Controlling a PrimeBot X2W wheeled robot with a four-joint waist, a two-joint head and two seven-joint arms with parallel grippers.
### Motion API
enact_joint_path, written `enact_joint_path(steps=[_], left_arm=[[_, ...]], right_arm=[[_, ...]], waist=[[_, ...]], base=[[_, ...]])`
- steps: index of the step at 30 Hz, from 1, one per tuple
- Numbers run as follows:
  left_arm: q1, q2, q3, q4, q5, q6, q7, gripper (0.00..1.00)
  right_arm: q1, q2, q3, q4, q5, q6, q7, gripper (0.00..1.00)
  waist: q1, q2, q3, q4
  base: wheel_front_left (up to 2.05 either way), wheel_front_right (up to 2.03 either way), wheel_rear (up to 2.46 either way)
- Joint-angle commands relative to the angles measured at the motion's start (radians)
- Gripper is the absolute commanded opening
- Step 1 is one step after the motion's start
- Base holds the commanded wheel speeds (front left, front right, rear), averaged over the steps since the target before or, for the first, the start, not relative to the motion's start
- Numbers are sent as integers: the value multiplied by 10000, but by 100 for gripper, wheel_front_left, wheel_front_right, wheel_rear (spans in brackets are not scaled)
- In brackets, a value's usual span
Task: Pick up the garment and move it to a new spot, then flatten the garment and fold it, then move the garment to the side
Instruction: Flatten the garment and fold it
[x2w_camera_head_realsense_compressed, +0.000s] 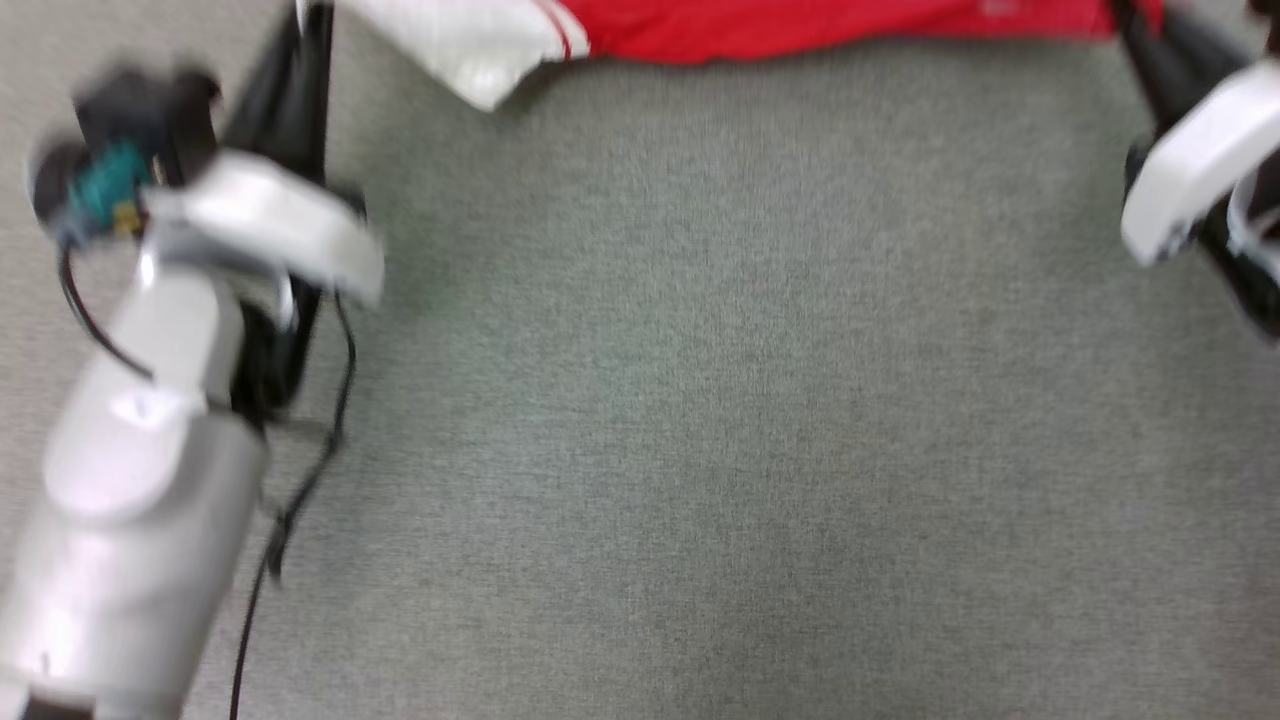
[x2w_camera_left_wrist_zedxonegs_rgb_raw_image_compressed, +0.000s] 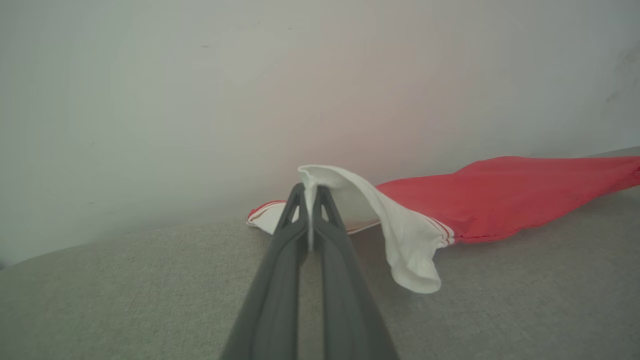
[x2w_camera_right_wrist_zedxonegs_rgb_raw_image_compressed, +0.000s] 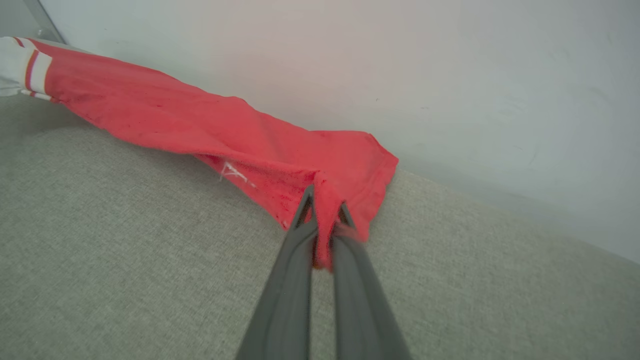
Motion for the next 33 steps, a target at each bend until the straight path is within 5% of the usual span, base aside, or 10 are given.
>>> enact_joint_path(steps=[1, 16, 33], left_arm=[[527, 101, 7, -217, -102, 94, 89, 0], [6045, 1643, -170, -3241, -890, 1083, 1976, 0], [9774, 3036, -431, -6369, -2249, 1443, 3964, 0]], right_arm=[[406, -115, 127, -99, 227, -7, -42, 0], [3356, -868, 947, -396, 1837, -7, -233, 0], [6487, -2196, 1327, -2360, 3464, -7, 882, 0]], waist=[[1, 0, -543, 77], [1, 0, -2587, 87], [1, 0, -4054, -25]], base=[[0, 0, 0], [0, 0, 0], [0, 0, 0]])
